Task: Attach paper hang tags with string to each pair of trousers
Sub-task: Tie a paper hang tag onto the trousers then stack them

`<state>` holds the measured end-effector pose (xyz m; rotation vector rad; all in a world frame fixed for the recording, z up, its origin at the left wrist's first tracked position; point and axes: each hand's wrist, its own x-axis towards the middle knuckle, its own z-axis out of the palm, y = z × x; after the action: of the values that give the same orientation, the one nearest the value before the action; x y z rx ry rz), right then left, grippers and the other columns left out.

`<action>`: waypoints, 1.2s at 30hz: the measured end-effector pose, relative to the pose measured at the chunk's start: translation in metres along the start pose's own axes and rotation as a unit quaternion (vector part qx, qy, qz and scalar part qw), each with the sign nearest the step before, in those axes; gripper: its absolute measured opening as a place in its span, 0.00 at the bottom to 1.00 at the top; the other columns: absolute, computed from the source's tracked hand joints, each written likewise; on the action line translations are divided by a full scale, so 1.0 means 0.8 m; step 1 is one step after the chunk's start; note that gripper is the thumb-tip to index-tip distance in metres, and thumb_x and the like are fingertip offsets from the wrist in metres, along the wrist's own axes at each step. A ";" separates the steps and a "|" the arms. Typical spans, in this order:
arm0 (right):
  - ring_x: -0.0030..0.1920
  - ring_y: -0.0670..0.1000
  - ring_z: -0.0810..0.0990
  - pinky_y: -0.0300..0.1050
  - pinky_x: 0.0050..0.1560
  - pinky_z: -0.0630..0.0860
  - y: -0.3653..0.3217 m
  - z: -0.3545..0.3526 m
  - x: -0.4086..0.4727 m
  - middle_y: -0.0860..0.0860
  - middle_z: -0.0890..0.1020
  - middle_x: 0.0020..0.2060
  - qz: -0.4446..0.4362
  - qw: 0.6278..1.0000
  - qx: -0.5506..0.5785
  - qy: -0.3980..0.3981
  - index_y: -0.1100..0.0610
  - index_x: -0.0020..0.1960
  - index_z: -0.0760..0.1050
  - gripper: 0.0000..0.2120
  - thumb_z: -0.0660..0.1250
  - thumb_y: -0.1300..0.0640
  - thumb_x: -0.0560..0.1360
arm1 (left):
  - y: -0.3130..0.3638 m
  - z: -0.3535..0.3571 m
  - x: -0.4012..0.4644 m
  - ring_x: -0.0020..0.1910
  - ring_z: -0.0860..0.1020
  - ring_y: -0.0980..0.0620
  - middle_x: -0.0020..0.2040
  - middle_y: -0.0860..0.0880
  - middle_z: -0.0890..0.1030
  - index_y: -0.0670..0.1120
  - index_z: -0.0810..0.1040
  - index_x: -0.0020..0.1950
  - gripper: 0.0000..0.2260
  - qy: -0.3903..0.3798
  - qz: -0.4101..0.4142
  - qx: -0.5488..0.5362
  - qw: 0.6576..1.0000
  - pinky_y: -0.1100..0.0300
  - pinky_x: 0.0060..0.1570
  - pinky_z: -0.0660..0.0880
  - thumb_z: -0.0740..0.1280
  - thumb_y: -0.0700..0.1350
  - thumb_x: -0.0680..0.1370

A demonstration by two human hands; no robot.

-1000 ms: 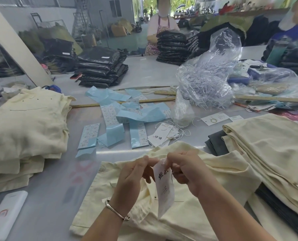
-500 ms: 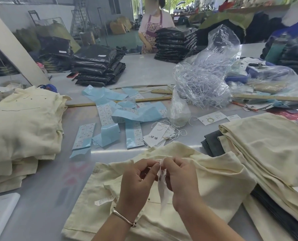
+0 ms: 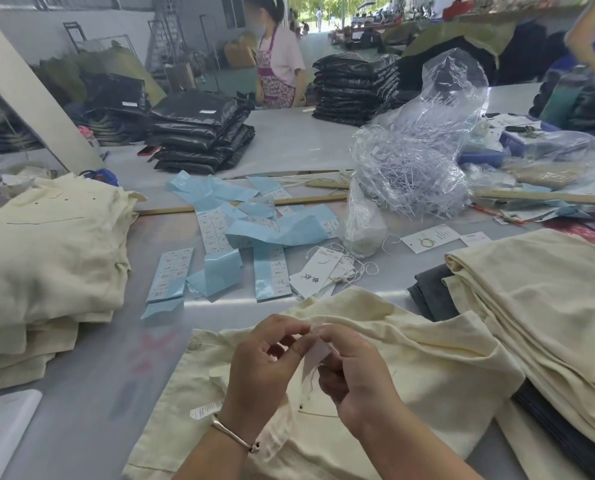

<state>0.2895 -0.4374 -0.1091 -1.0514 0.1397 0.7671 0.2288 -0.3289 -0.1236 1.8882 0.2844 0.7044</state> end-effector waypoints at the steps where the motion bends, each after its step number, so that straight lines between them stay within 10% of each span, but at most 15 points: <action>1: 0.21 0.46 0.52 0.37 0.23 0.49 -0.002 -0.001 0.001 0.48 0.59 0.21 -0.010 1.000 -0.004 0.000 0.54 0.28 0.76 0.13 0.66 0.65 0.70 | 0.001 -0.003 0.002 0.39 0.79 0.56 0.44 0.55 0.82 0.57 0.83 0.49 0.08 -0.019 0.009 -0.007 1.000 0.67 0.37 0.73 0.73 0.50 0.71; 7: 0.22 0.44 0.68 0.33 0.24 0.65 0.002 0.003 0.001 0.51 0.76 0.25 -0.216 0.976 -0.026 -0.001 0.58 0.34 0.80 0.13 0.66 0.70 0.73 | 0.014 0.001 0.005 0.51 0.80 0.51 0.51 0.52 0.82 0.51 0.83 0.56 0.12 -0.037 0.043 -0.012 0.998 0.59 0.40 0.77 0.72 0.51 0.73; 13: 0.24 0.42 0.65 0.34 0.27 0.62 0.010 -0.005 0.000 0.42 0.69 0.23 -0.508 0.771 -0.371 0.099 0.44 0.42 0.76 0.05 0.67 0.53 0.75 | 0.022 0.005 0.010 0.31 0.72 0.56 0.44 0.48 0.84 0.50 0.86 0.47 0.09 -0.026 -0.064 -0.130 0.989 0.65 0.31 0.70 0.66 0.45 0.74; 20: 0.25 0.46 0.66 0.47 0.24 0.69 0.019 -0.016 0.009 0.46 0.68 0.24 -0.555 0.695 -0.431 0.151 0.55 0.39 0.78 0.09 0.64 0.54 0.76 | 0.017 0.005 0.005 0.31 0.71 0.50 0.36 0.40 0.77 0.41 0.83 0.44 0.12 -0.034 -0.104 -0.186 0.976 0.61 0.32 0.71 0.64 0.48 0.76; 36: 0.26 0.47 0.65 0.46 0.24 0.69 0.018 -0.010 0.006 0.47 0.69 0.24 -0.562 0.695 -0.433 0.120 0.57 0.35 0.75 0.11 0.63 0.53 0.73 | 0.025 -0.001 0.006 0.30 0.72 0.53 0.38 0.48 0.80 0.44 0.84 0.45 0.11 -0.035 -0.055 -0.121 0.990 0.63 0.32 0.72 0.63 0.46 0.76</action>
<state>0.2862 -0.4379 -0.1256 -1.8187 -0.6885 -0.5455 0.2295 -0.3342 -0.1035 1.6494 0.2455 0.5693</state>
